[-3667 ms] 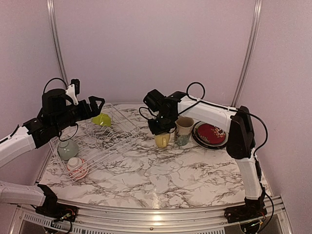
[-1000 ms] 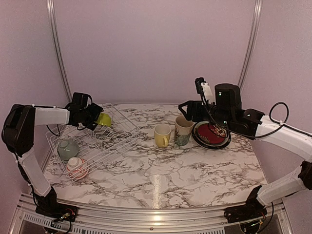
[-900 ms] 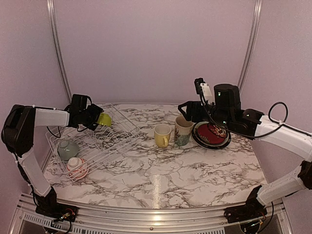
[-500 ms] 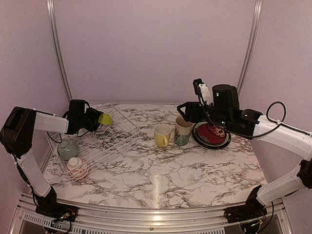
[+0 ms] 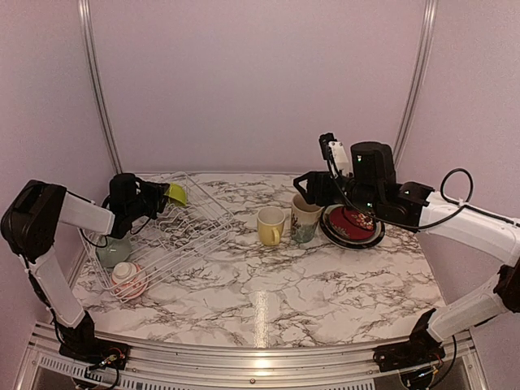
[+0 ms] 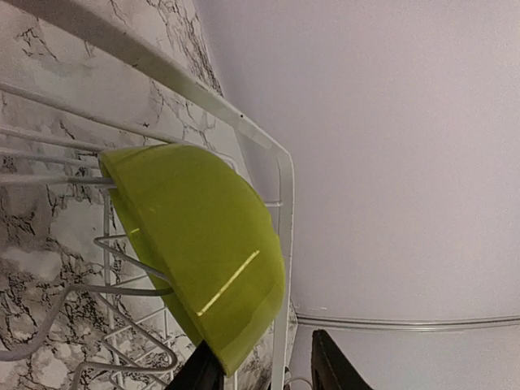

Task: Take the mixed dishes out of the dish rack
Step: Grab the bowl from the dish rack.

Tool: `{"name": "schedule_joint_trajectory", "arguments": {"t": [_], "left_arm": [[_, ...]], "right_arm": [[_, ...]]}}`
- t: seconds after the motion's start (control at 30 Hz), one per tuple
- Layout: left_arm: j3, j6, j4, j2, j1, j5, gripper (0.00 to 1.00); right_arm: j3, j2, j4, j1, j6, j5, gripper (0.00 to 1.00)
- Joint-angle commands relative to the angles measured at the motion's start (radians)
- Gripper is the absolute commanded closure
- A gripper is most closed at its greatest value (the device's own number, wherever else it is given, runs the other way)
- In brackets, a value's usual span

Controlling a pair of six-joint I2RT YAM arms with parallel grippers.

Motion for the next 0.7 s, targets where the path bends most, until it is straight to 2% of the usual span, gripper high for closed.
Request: {"name": "schedule_joint_trajectory", "arguments": {"t": [0.0, 0.27, 0.57, 0.67], "left_arm": [[-0.023, -0.036, 0.165, 0.044, 0.007, 0.029, 0.63], [-0.019, -0.075, 0.242, 0.101, 0.009, 0.037, 0.71], [0.016, -0.059, 0.253, 0.143, 0.018, 0.038, 0.76], [0.059, -0.036, 0.244, 0.169, 0.028, 0.039, 0.82]], "right_arm": [[0.035, 0.015, 0.010, -0.008, -0.008, -0.012, 0.36], [0.046, 0.021, 0.003, -0.008, -0.012, -0.013, 0.36], [0.047, 0.036, 0.002, -0.008, -0.012, -0.013, 0.36], [0.047, 0.047, 0.002, -0.008, -0.010, -0.014, 0.36]]}}
